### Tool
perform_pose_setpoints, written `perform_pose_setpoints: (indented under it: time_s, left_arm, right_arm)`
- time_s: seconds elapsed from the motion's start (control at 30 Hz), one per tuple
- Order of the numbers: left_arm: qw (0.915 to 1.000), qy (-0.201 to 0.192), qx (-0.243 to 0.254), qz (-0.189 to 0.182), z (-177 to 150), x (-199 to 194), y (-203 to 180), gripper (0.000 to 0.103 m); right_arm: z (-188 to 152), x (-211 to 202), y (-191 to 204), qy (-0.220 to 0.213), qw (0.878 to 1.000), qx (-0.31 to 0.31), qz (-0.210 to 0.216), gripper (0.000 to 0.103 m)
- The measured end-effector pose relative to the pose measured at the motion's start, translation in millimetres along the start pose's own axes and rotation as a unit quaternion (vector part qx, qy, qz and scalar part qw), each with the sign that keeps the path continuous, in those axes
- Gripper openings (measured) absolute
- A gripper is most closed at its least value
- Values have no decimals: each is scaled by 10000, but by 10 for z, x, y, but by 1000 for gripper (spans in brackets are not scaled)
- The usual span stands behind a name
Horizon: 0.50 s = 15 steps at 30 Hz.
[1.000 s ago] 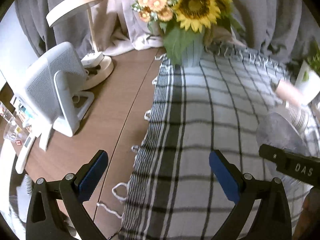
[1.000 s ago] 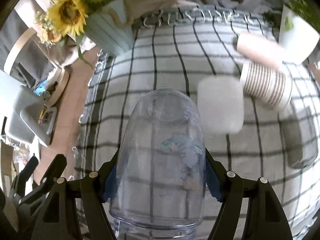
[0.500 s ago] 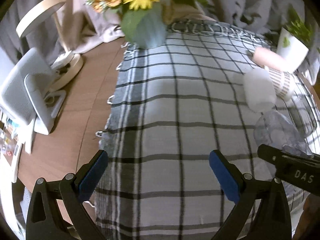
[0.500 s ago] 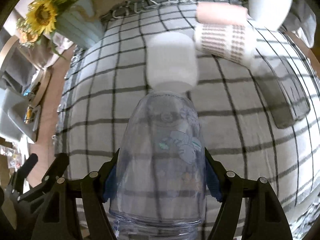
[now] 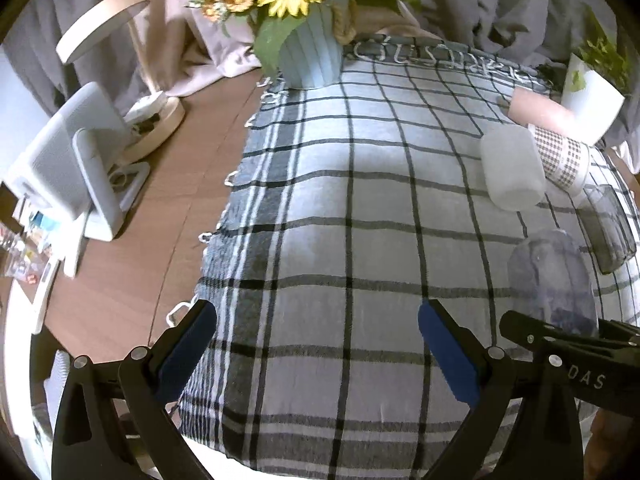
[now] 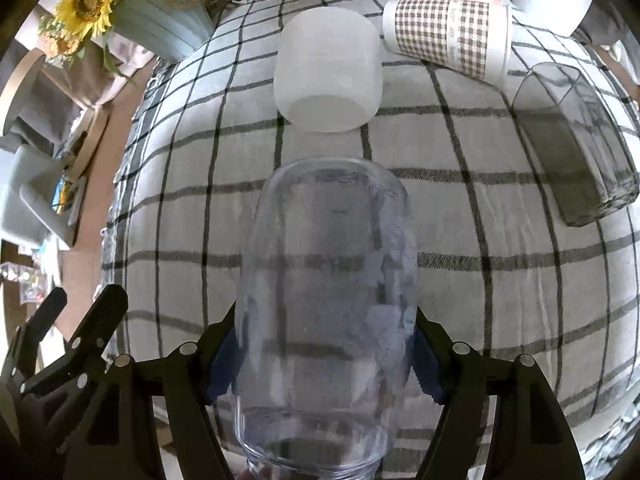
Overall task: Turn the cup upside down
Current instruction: 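Rotate the right tool to turn the clear cup rim-down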
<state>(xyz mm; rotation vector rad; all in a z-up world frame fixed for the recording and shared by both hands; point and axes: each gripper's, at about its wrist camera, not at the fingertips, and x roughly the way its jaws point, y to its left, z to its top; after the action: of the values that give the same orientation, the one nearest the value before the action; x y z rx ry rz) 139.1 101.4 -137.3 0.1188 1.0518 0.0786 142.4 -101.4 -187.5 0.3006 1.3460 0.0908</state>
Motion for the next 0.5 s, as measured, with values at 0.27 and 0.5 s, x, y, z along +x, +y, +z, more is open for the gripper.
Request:
perform_pose_setpoints:
  time_s: [0.27,0.5]
  left_arm:
    - [9995,-105,-285,-17,7,-235,-72,103]
    - [9974,-2,124,-708,113,-393,-576,103]
  right_arm:
    - [-46,-433,-85,-451,9982,-198,334,83]
    - [-28,-965,-438,-1045,9944,114,110,83]
